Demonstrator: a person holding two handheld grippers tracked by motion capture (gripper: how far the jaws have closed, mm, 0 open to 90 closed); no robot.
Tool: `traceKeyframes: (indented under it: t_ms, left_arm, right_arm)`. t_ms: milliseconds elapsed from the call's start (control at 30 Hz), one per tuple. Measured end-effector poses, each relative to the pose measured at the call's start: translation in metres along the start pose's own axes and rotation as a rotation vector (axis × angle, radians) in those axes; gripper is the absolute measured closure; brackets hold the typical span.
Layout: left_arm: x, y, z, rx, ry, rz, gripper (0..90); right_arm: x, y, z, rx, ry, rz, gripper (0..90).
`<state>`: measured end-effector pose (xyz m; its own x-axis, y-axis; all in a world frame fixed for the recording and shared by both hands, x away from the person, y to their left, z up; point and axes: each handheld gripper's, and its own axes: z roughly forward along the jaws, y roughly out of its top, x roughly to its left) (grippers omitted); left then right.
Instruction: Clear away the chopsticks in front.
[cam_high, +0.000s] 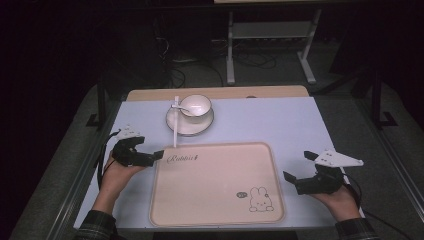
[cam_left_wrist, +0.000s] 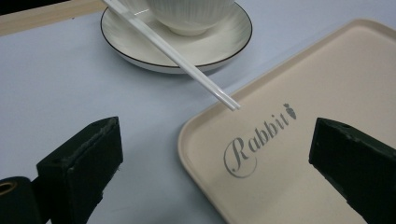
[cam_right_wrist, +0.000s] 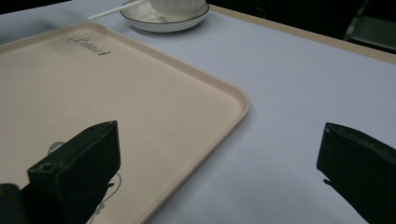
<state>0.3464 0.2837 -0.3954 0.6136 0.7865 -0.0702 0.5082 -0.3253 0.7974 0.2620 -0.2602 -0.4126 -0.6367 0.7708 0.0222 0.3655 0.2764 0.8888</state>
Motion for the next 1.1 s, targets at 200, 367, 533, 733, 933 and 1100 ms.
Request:
traceKeyframes:
  t_ms: [200, 367, 533, 733, 933, 1100]
  left_arm:
    - [0.004, 0.010, 0.008, 0.015, 0.014, -0.004, 5.6]
    - [0.008, 0.019, 0.016, 0.028, 0.012, -0.010, 5.6]
    - [0.013, 0.030, 0.026, 0.034, 0.008, -0.021, 9.2]
    - [0.018, 0.041, 0.040, 0.048, 0.017, -0.018, 13.8]
    - [0.024, 0.057, 0.055, 0.064, 0.035, -0.017, 20.1]
    - [0.028, 0.070, 0.071, 0.101, 0.049, -0.026, 29.7]
  right_arm:
    - [0.001, 0.000, 0.000, 0.000, 0.004, -0.002, 0.0]
    - [0.000, 0.000, 0.000, -0.001, 0.005, -0.001, 0.0]
    - [0.001, 0.000, -0.001, -0.002, 0.005, 0.001, 0.0]
    - [0.000, 0.000, -0.001, -0.003, 0.005, 0.002, 0.0]
    - [0.000, 0.000, 0.000, -0.002, 0.004, 0.003, 0.0]
    - [0.000, 0.000, -0.001, -0.001, 0.005, 0.005, 0.0]
